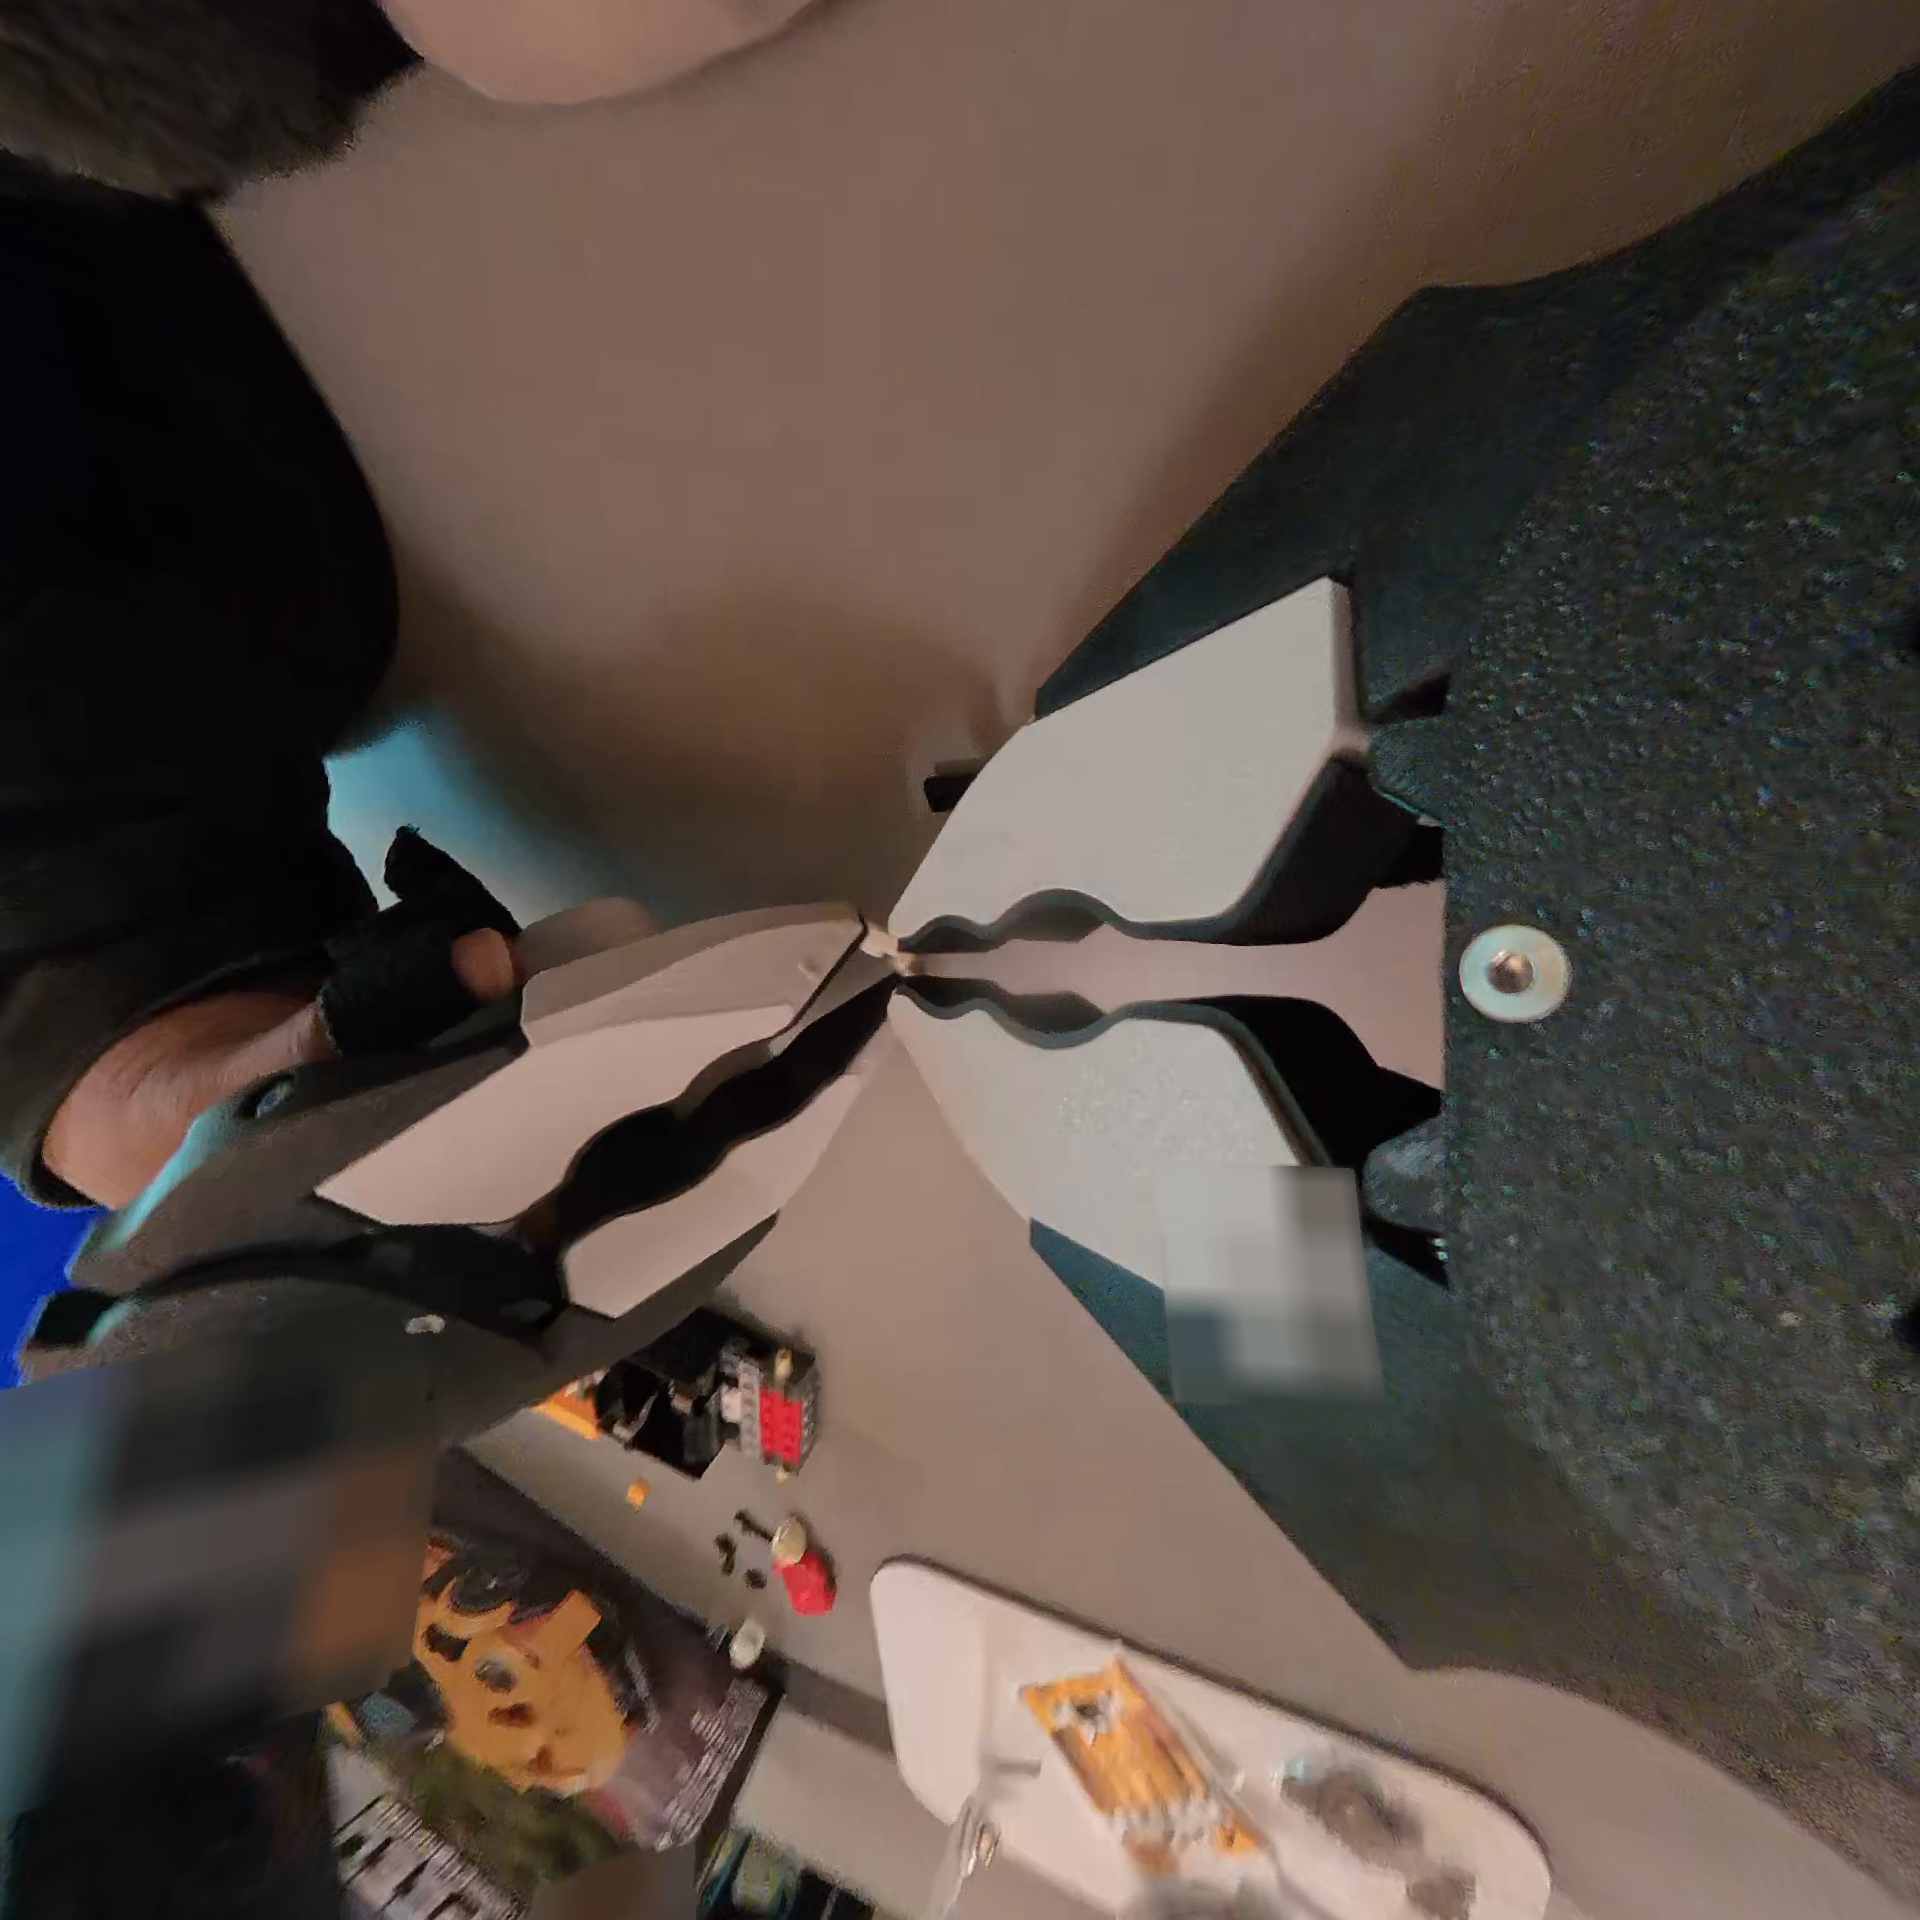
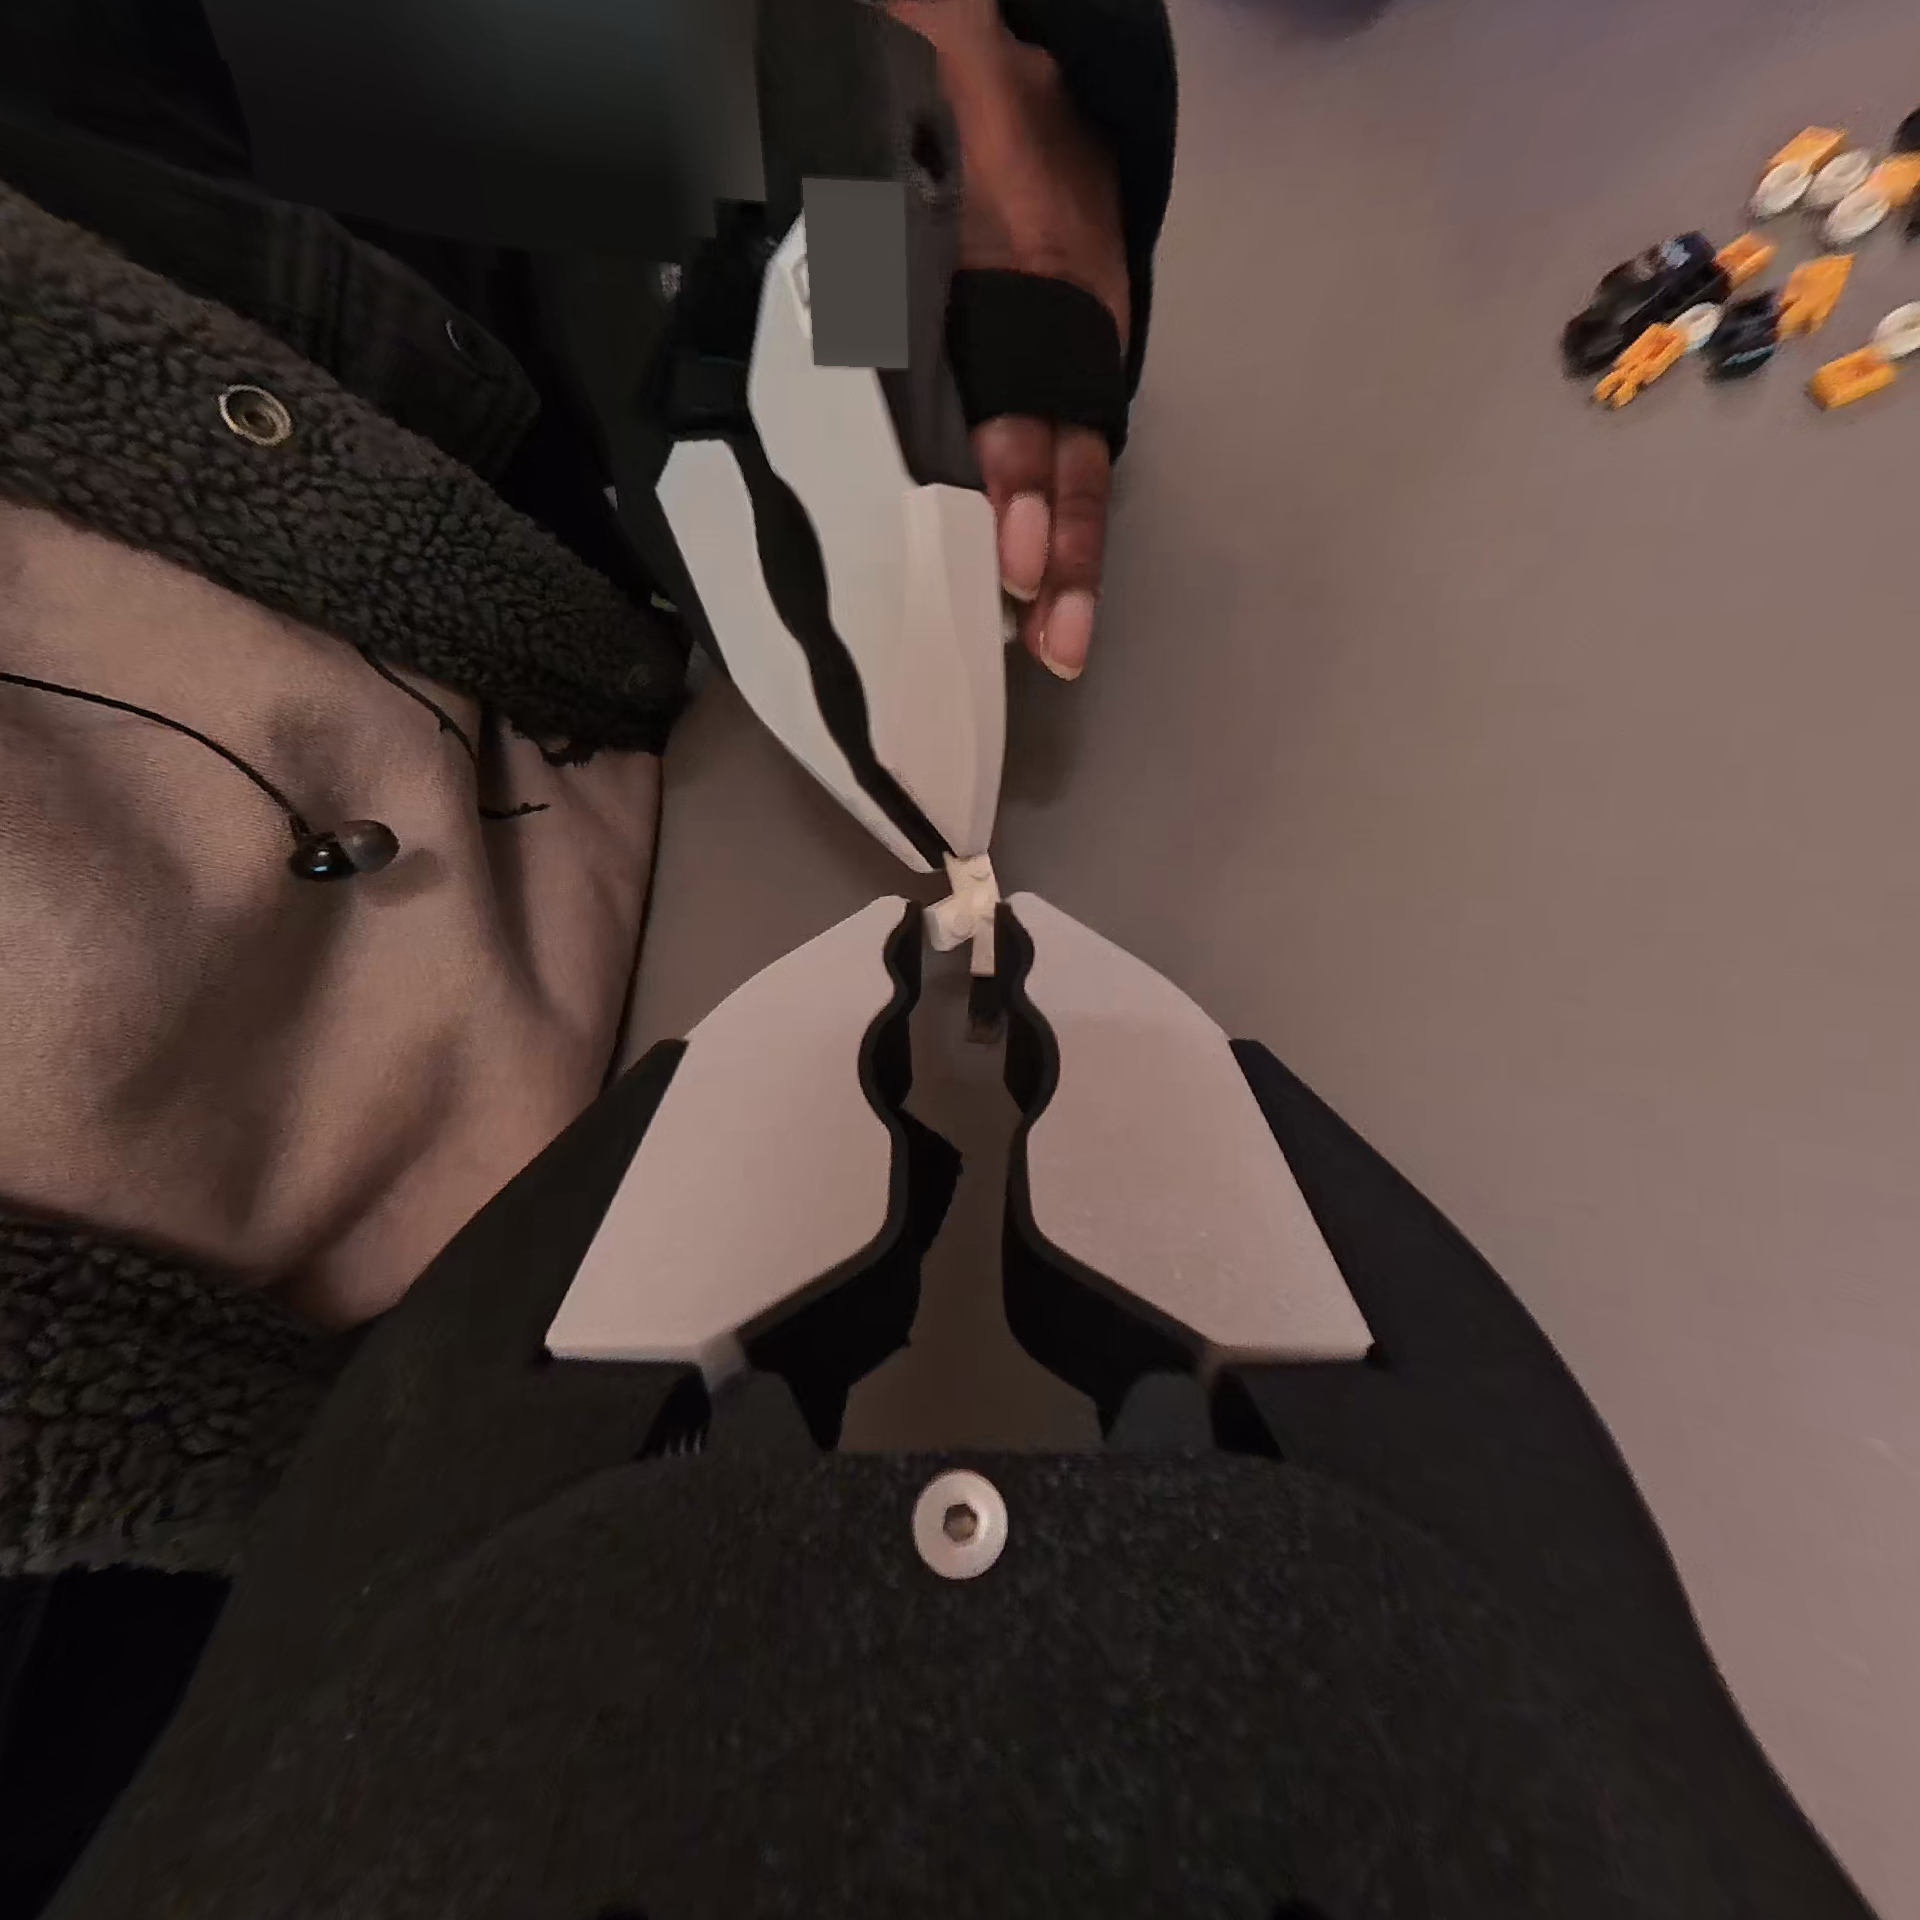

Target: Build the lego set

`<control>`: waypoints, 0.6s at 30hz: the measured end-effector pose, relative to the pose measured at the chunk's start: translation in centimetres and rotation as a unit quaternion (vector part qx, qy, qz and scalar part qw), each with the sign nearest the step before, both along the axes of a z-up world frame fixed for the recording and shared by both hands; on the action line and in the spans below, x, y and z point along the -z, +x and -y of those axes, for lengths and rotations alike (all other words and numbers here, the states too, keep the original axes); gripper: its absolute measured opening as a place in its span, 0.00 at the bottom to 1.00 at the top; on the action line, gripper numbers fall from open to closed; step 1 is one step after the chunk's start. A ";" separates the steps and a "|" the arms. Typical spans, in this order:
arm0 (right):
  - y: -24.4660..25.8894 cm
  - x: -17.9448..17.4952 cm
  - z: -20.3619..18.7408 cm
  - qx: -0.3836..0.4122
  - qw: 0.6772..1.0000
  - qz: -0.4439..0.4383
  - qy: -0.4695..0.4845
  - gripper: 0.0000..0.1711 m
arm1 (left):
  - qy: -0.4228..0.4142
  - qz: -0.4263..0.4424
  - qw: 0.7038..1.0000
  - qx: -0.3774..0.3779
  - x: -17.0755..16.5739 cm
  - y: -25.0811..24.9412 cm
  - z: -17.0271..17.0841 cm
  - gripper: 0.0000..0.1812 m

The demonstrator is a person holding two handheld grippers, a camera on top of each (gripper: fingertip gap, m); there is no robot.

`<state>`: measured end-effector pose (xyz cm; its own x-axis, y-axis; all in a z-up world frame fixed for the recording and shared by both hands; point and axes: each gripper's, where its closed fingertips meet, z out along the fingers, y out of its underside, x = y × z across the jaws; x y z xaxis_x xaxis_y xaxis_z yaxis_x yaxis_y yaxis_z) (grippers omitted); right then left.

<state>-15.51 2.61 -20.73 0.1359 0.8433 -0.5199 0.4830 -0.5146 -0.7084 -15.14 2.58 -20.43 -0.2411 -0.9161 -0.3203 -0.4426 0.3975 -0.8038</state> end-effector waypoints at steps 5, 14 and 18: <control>0.5 -0.6 -0.9 0.014 0.995 0.015 0.102 0.12 | -0.214 0.010 0.975 -0.052 -0.4 0.1 -1.1 0.02; 0.3 -0.5 -1.3 0.029 0.993 0.018 0.117 0.04 | -0.466 0.009 0.882 -0.072 -0.7 0.3 -1.3 0.01; 0.3 -1.2 -0.6 0.017 0.998 -0.016 0.057 0.03 | -0.459 0.016 0.887 -0.047 -1.2 0.3 -0.7 0.01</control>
<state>-15.22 3.21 -19.50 0.1495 0.8928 -0.4248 0.4428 -0.4446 -0.7786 -14.89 3.26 -19.18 -0.1546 -0.8102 0.5654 -0.4099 -0.4681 -0.7828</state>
